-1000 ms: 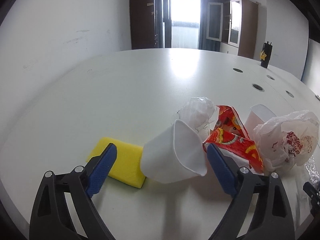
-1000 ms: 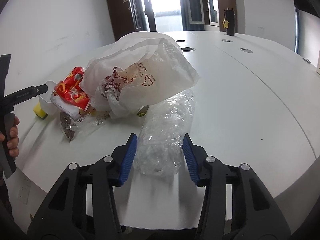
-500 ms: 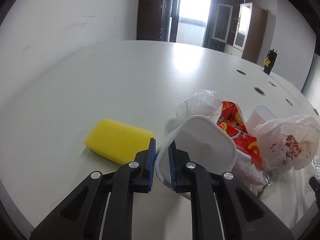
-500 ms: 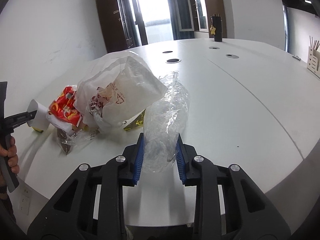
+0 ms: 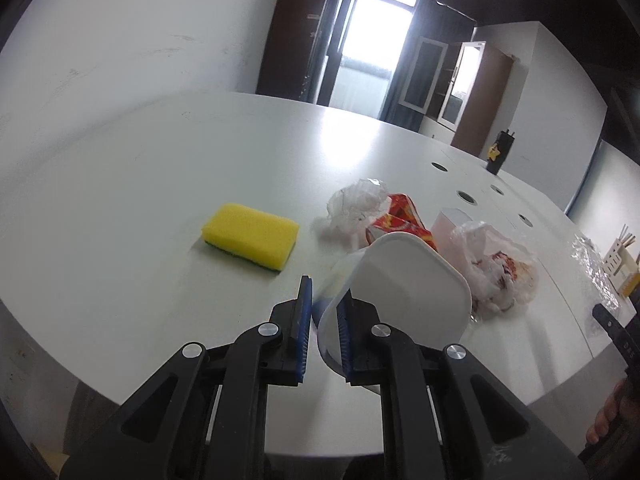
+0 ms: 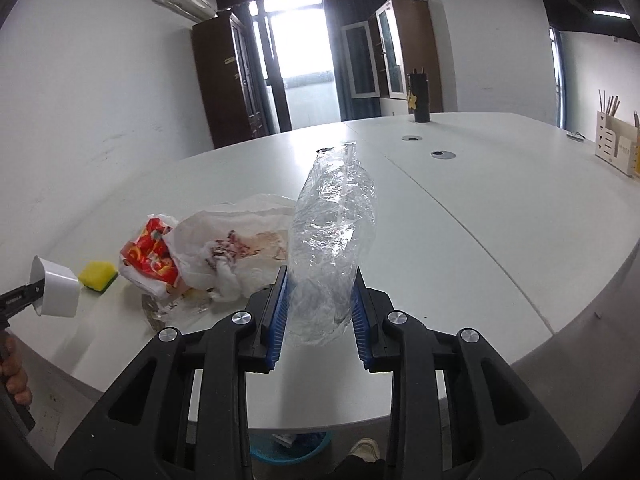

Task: Collect trash
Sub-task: 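Carry the white cup and clear bag down over the blue wastebasket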

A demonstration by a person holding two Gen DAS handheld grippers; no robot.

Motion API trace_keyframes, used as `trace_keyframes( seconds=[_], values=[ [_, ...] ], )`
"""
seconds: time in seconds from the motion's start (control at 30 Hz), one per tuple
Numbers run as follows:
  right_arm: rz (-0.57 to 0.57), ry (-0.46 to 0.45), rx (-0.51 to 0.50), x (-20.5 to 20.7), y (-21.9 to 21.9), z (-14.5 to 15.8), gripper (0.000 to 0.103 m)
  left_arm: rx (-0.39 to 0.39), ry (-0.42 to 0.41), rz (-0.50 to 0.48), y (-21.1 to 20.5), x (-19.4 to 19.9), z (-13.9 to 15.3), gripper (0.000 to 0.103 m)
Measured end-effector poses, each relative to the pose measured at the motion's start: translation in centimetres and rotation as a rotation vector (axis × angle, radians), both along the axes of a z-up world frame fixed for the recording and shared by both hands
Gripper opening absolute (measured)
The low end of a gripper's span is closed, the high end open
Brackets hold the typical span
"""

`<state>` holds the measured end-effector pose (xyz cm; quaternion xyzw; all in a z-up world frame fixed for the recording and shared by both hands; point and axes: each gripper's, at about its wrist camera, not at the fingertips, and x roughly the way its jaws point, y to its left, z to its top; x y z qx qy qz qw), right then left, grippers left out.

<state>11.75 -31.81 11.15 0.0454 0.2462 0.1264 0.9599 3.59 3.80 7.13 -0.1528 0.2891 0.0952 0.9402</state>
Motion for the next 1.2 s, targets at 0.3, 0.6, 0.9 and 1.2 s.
trace_keyframes(
  seconds=[0.3,0.6,0.9,1.2],
  values=[
    [0.166,-0.02,-0.022,-5.6,4.9,0.2,0.027,0.051,-0.048,-0.062,-2.3,-6.1,1.5,0.011],
    [0.29,-0.038,-0.05,-9.9,6.9,0.5,0.027,0.052,-0.11,-0.083,-1.7,-11.1,1.9,0.011],
    [0.356,-0.025,-0.053,-14.3,5.8,-1.7,0.025,0.051,-0.069,-0.149,-3.0,-14.0,-1.9,0.01],
    [0.47,0.085,-0.122,-19.7,4.3,-6.0,0.024,-0.006,0.019,-0.225,-4.1,-14.8,-8.0,0.01]
  ],
)
